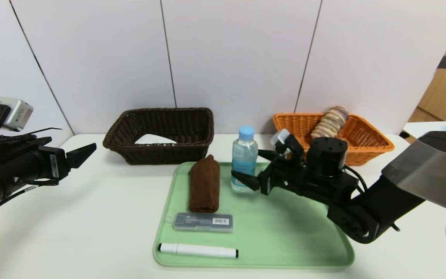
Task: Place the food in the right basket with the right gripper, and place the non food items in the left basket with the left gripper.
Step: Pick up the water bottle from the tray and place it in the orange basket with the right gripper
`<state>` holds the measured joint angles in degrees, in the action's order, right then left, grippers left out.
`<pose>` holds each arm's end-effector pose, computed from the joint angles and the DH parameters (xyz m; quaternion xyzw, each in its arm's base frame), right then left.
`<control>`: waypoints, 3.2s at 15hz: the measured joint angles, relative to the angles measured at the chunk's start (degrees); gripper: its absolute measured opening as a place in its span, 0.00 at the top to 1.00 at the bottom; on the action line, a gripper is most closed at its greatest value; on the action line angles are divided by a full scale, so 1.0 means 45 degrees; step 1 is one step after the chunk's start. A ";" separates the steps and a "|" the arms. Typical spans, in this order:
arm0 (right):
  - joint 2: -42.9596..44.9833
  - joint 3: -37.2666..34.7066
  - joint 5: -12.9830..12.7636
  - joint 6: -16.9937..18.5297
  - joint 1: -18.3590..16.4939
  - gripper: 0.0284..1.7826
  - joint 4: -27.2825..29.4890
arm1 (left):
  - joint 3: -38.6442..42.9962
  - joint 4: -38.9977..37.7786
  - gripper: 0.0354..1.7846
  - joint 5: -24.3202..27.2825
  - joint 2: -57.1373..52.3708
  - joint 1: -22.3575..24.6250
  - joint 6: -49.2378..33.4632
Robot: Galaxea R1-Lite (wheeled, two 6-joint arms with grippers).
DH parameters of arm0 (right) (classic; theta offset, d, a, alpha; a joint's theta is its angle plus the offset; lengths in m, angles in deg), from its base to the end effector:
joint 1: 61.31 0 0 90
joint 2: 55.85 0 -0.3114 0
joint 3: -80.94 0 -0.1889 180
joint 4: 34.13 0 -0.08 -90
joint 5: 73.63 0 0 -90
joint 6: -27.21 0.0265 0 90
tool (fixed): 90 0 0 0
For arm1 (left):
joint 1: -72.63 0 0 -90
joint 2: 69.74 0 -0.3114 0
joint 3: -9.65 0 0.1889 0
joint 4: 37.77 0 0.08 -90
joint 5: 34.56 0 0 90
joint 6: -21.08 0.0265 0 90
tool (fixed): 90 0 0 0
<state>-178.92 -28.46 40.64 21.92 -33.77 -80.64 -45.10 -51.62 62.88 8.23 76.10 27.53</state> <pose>0.3395 0.1893 0.1003 -0.0429 0.0318 0.4382 0.8973 0.2134 0.0095 0.2128 0.0483 0.0792 -0.0390 0.9949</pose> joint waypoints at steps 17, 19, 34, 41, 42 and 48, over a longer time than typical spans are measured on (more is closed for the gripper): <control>-0.0585 0.1073 -0.0463 -0.0043 0.0517 0.53 0.0019 | 0.0146 0.0005 0.06 0.0000 0.0000 0.0005 -0.0081; -0.0447 0.0986 -0.0463 -0.0043 0.0585 0.53 0.0035 | 0.0165 0.0005 0.06 -0.0005 0.0000 0.0005 -0.0092; 0.3589 0.3021 -0.2192 0.0417 -0.2403 0.53 0.2693 | 0.0209 -0.0014 0.06 -0.0005 -0.0060 0.0000 -0.0100; 0.3879 0.3473 -0.4242 0.0650 -0.3565 0.53 0.5689 | 0.0184 -0.0014 0.06 -0.0005 -0.0238 -0.0027 -0.0057; 0.3860 0.3394 -0.4315 0.0688 -0.3579 0.53 0.5873 | 0.0184 -0.0014 0.06 0.0000 -0.0287 -0.0033 -0.0057; 0.3194 0.3278 -0.5082 0.0718 -0.3611 0.53 0.5805 | 0.0252 -0.0482 0.06 -0.0005 -0.0458 -0.0033 -0.0165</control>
<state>-164.55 -13.71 17.77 25.15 -50.02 -54.51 -43.97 -53.79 62.86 6.17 75.95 26.79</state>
